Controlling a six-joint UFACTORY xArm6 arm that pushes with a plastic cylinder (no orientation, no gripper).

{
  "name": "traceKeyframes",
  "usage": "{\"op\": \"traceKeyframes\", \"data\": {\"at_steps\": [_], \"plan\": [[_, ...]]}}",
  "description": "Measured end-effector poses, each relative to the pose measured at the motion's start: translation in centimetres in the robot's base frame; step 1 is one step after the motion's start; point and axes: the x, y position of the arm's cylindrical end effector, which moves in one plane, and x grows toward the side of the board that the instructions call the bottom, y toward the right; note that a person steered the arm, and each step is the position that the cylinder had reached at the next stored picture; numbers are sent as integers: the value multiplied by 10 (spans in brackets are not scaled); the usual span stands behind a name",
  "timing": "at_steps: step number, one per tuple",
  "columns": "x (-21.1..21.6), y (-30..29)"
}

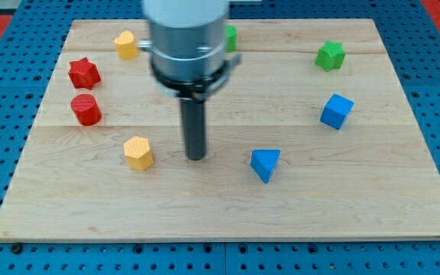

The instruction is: Keep blue blocks in a diagonal line with green star

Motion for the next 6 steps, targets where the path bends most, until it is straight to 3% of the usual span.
{"op": "traceKeyframes", "data": {"at_steps": [2,3,5,6], "plan": [[0,-70],[1,-2],[98,22],[122,25]]}}
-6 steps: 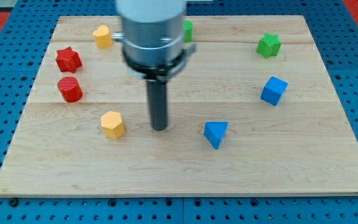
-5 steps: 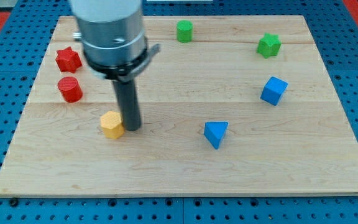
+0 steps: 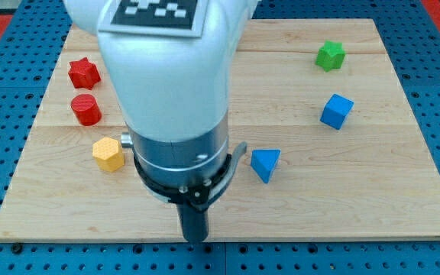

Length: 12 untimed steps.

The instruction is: Keep blue blocks in a diagonal line with green star

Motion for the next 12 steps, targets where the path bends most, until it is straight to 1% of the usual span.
{"op": "traceKeyframes", "data": {"at_steps": [1,2,3,5,6,7,8,9,11,12], "plan": [[-1,1],[-1,25],[0,119],[-1,187],[-8,252],[-18,291],[-30,313],[-39,323],[-66,326],[-75,307]]}}
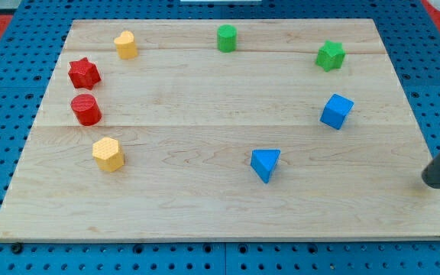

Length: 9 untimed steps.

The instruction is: Keep blue blocks in a diagonal line with green star

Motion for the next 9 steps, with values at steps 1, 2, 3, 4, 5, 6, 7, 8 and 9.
{"op": "traceKeyframes", "data": {"at_steps": [1,2,3,4,5,6,7,8,9], "plan": [[0,-55],[0,-127],[-1,-187],[-7,-252],[-10,-288],[-10,-237],[-10,-179],[-23,-170],[-36,-209]]}}
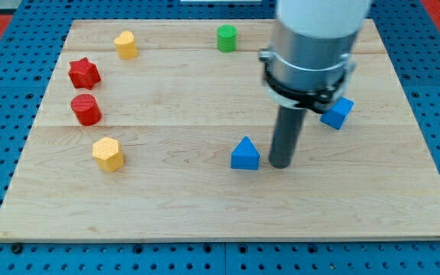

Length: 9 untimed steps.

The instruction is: Keep blue blocks in a diagonal line with green star

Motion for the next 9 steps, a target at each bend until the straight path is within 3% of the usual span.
{"op": "traceKeyframes", "data": {"at_steps": [1,2,4,5,7,9], "plan": [[-7,-41],[-8,-27],[-25,136],[-54,170],[-82,132],[-82,24]]}}
